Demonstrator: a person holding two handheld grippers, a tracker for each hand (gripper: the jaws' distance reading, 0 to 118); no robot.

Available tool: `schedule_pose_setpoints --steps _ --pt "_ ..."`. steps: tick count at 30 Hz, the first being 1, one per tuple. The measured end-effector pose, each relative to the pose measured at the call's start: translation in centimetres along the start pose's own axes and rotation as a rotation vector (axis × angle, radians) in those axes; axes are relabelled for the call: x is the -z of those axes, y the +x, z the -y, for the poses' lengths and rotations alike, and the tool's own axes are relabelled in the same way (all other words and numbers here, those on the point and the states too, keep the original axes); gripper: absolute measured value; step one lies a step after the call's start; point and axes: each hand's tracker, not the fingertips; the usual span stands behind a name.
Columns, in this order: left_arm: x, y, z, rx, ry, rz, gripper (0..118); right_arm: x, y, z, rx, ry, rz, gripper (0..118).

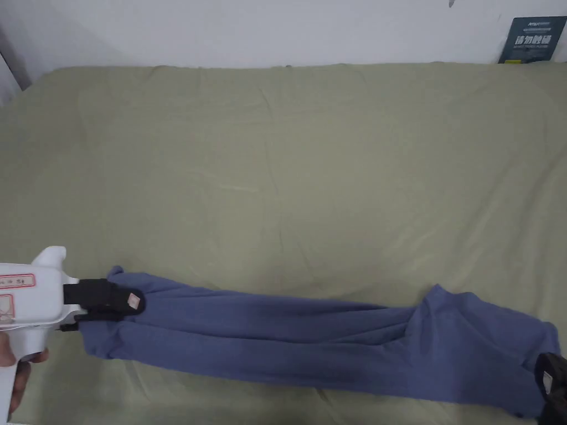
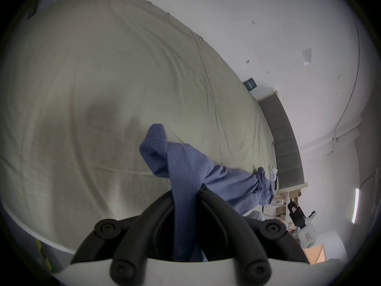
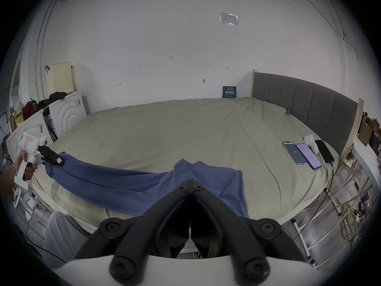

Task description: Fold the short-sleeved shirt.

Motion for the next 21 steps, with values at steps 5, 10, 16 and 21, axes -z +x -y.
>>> schedule_pose_setpoints --steps 5,10,16,21 --pt "-2.2 2.5 0.7 0.077 0.079 -0.154 4 0.3 0.0 -0.3 -0.012 0.007 -0.019 0" --pt "0.1 9.5 2.6 0.193 0.059 -0.22 4 0.3 -0.5 -0.4 -0.057 0.024 -0.01 0" --pt "5.2 18.6 6.4 0.412 0.033 -0.286 4 -0.1 -0.3 -0.3 -0.056 0.031 -0.018 0" --pt "13.1 22.0 8.5 0.492 -0.05 -0.373 5 -0.2 0.2 0.2 -0.045 0.034 -0.034 0"
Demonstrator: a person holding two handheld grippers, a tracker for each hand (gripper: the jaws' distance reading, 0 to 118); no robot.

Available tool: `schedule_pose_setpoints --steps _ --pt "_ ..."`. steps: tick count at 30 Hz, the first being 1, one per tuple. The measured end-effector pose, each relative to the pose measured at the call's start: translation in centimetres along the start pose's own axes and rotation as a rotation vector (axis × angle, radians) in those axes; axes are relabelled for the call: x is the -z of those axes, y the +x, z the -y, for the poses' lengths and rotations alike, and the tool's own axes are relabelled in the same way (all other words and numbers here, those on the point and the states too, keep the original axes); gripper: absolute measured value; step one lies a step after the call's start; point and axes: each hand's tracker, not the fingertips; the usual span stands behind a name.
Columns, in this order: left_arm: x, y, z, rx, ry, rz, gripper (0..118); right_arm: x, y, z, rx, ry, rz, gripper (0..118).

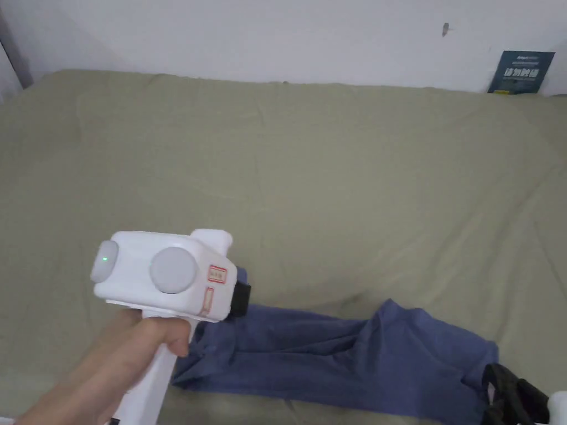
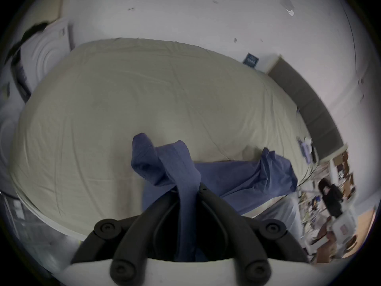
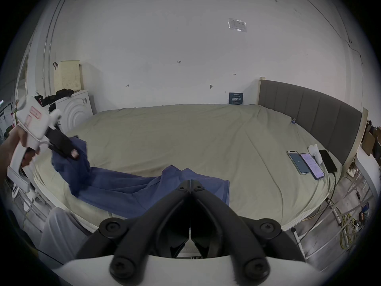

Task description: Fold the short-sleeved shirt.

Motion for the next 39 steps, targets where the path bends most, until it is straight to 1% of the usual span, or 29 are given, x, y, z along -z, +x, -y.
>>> schedule_pose_setpoints --steps 1,4,5,6,7,8,9,10,11,12,15,16,17,18,19,20,21,23,24,25,26,27,28,30,32,34,36,37,39 --pt "1.4 1.2 -0.1 0.031 -0.026 -0.005 5 0.0 0.1 0.1 0.001 0.0 -0.001 0" --pt "4.7 4.1 -0.1 0.044 -0.051 0.001 5 0.0 0.3 0.5 0.012 -0.017 -0.007 0" --pt "5.7 4.9 -0.1 0.048 -0.058 0.001 8 0.0 0.5 0.6 0.015 -0.022 -0.007 0" --pt "6.6 5.4 0.0 0.046 -0.06 0.002 22 0.0 0.6 0.8 0.015 -0.025 -0.007 0" --pt "7.5 5.8 0.1 0.049 -0.078 0.033 72 0.1 0.6 0.9 0.016 -0.03 -0.005 0" --pt "9.2 5.6 -0.1 0.044 -0.135 0.07 115 0.1 0.7 1.0 0.018 -0.037 -0.004 0" --pt "9.7 5.9 0.2 -0.022 -0.144 0.104 117 0.1 0.9 1.0 0.021 -0.04 -0.002 0" --pt "10.1 6.4 0.3 0.025 -0.111 0.074 113 0.1 1.0 1.0 0.026 -0.044 0.0 0" --pt "10.3 6.6 0.5 0.03 -0.126 0.08 113 0.1 1.1 1.1 0.032 -0.046 0.002 0" --pt "8.4 6.3 0.5 0.029 -0.121 0.08 113 0.1 1.2 1.1 0.037 -0.047 0.004 0" --pt "4.9 4.9 0.5 0.001 -0.07 0.137 113 0.4 1.4 1.1 0.043 -0.054 0.003 0" --pt "3.6 3.6 0.1 -0.01 -0.044 0.143 112 0.5 1.4 1.1 0.044 -0.057 -0.001 0" --pt "2.2 2.5 0.1 -0.03 -0.008 0.151 109 0.7 1.5 1.1 0.046 -0.061 -0.007 0" --pt "1.1 1.2 0.3 -0.053 0.026 0.156 103 0.7 1.4 1.1 0.045 -0.063 -0.011 0" --pt "0.1 -0.3 0.5 -0.093 0.058 0.172 73 0.8 1.4 1.1 0.043 -0.064 -0.015 0" --pt "-1.2 -0.7 1.1 -0.138 0.08 0.185 21 0.8 1.3 1.2 0.038 -0.066 -0.02 0" --pt "-1.5 -1.7 1.4 -0.158 0.087 0.178 0 0.8 1.3 1.2 0.036 -0.068 -0.022 0" --pt "-1.1 -3.4 2.5 -0.24 0.11 0.146 0 0.9 1.2 1.3 0.04 -0.073 -0.031 0" --pt "-0.1 -4.4 1.9 -0.226 0.098 0.152 0 0.9 1.2 1.4 0.041 -0.077 -0.034 0" --pt "1.2 -5.2 1.4 -0.289 0.076 0.195 0 1.0 1.1 1.5 0.039 -0.084 -0.034 0" --pt "2.1 -5.4 1.4 -0.308 0.075 0.233 0 1.0 1.1 1.5 0.037 -0.088 -0.035 0" --pt "3.0 -4.9 1.3 -0.329 0.034 0.269 0 1.0 1.1 1.6 0.037 -0.09 -0.036 0" --pt "3.8 -4.4 1.6 -0.329 0.031 0.289 0 0.9 1.1 1.6 0.039 -0.094 -0.035 0" --pt "6.2 -2.7 1.4 -0.317 -0.004 0.372 0 0.9 1.3 1.7 0.043 -0.098 -0.034 0" --pt "9.2 -0.6 1.8 -0.309 -0.07 0.376 0 0.9 1.6 1.8 0.046 -0.106 -0.026 0" --pt "11.3 1.3 2.3 -0.295 -0.117 0.423 0 0.7 1.9 1.8 0.045 -0.109 -0.017 0" --pt "11.3 3.6 3.7 -0.239 -0.08 0.393 0 0.5 2.3 1.8 0.048 -0.11 -0.004 0" --pt "10.9 3.5 3.7 -0.224 -0.049 0.381 0 0.5 2.4 1.8 0.052 -0.111 -0.001 0" --pt "10.6 2.5 3.2 -0.234 -0.063 0.398 0 0.7 2.6 1.8 0.056 -0.119 0.001 0"
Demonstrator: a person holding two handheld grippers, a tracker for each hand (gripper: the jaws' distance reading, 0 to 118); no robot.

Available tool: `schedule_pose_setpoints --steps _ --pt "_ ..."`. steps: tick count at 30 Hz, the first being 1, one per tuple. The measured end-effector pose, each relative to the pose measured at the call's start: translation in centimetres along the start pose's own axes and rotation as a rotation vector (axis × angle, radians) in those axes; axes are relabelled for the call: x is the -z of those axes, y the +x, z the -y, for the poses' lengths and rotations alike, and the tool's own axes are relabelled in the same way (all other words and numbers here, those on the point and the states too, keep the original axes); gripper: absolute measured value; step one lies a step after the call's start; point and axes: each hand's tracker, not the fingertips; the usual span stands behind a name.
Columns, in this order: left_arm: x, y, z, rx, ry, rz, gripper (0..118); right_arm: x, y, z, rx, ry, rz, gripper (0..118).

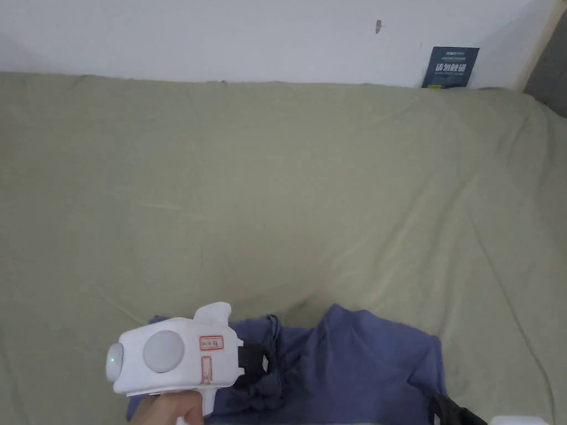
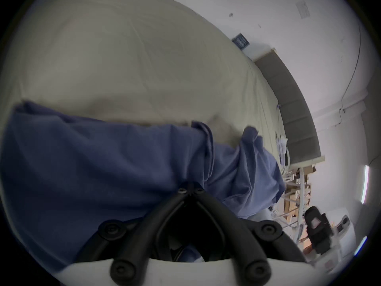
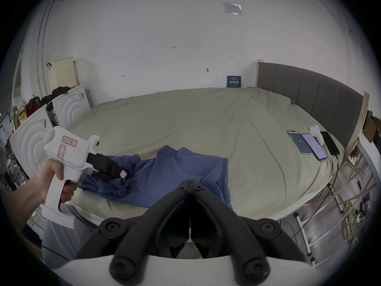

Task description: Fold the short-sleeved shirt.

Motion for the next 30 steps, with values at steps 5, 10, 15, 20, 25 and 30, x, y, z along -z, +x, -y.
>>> schedule_pose_setpoints --steps 5,10,15,20,25,30 --pt "-6.1 -0.9 -1.1 0.047 0.049 -0.006 0 0.6 -0.4 -0.3 -0.002 0.0 -0.003 0" --pt "-14.2 -4.6 -0.8 -0.002 0.157 -0.071 0 1.5 -1.9 -1.0 -0.032 0.003 -0.041 0" --pt "-15.8 -10.0 -1.2 -0.097 0.169 -0.149 2 1.4 -3.1 -1.4 -0.02 0.0 -0.091 0" --pt "-13.3 -13.5 -1.7 -0.201 0.055 0.143 114 1.4 -3.7 -1.5 0.0 -0.024 -0.094 0" --pt "-9.5 -13.7 -1.5 -0.261 0.073 0.302 110 1.3 -3.2 -1.5 0.036 -0.038 -0.094 0" --pt "-6.5 -13.8 -1.4 -0.222 0.041 0.414 97 1.3 -2.6 -1.3 0.054 -0.044 -0.065 0"
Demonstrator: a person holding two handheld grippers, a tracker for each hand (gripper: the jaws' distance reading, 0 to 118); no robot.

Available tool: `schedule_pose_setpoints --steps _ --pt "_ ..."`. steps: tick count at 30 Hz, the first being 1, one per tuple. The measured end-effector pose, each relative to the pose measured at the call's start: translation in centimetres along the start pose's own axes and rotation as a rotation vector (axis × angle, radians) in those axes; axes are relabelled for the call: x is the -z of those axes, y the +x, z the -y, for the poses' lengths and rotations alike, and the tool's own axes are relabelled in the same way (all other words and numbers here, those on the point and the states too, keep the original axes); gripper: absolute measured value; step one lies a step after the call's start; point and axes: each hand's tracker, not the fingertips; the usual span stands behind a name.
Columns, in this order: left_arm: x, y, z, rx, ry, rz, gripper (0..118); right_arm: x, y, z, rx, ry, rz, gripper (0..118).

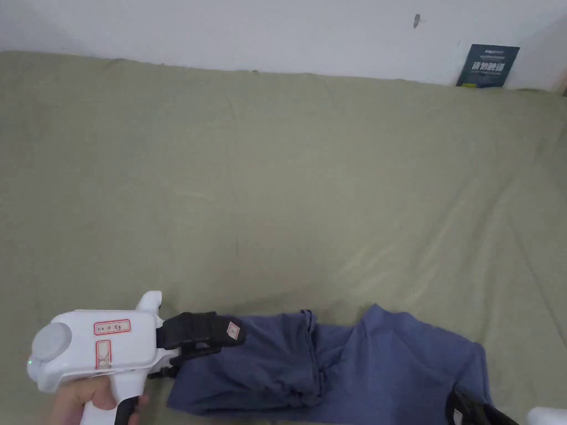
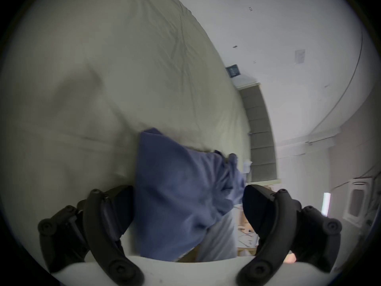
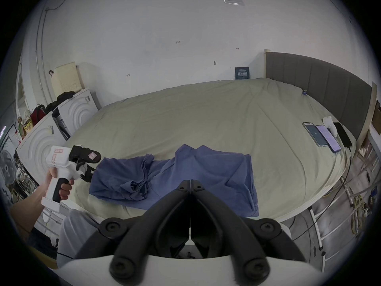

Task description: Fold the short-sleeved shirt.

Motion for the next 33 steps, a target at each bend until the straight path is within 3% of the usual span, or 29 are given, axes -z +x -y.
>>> schedule_pose_setpoints --steps 1,2,3,4,6,13,21,25,33 --pt "-0.1 0.2 0.1 0.001 -0.001 -0.01 63 0.0 0.2 0.0 0.002 -0.003 0.003 0" --pt "0.1 0.3 0.1 0.022 0.007 -0.118 10 -0.1 0.4 0.0 0.003 -0.001 0.003 0" --pt "0.6 0.4 0.1 0.045 0.006 -0.204 11 -0.2 0.4 0.0 0.002 0.001 0.007 0" --pt "0.4 0.2 -0.1 0.078 -0.014 -0.192 11 -0.3 0.4 -0.1 -0.006 0.003 0.012 0" --pt "-0.8 1.5 0.0 -0.032 -0.026 -0.097 11 -0.6 0.4 -0.2 -0.025 0.01 0.024 0" --pt "-6.6 2.5 0.4 -0.001 0.102 -0.225 11 -1.1 0.8 -1.1 -0.07 0.064 0.049 0" --pt "-15.7 6.8 2.2 0.096 0.266 -0.543 11 -0.2 -0.4 -2.0 -0.116 0.109 0.023 0" --pt "-13.9 10.1 1.3 0.182 0.222 -0.698 11 -0.4 -1.1 -2.4 -0.151 0.13 0.034 0" --pt "-2.8 19.2 2.8 0.384 0.04 -0.785 11 -0.9 -0.8 -2.0 -0.173 0.152 0.08 0"
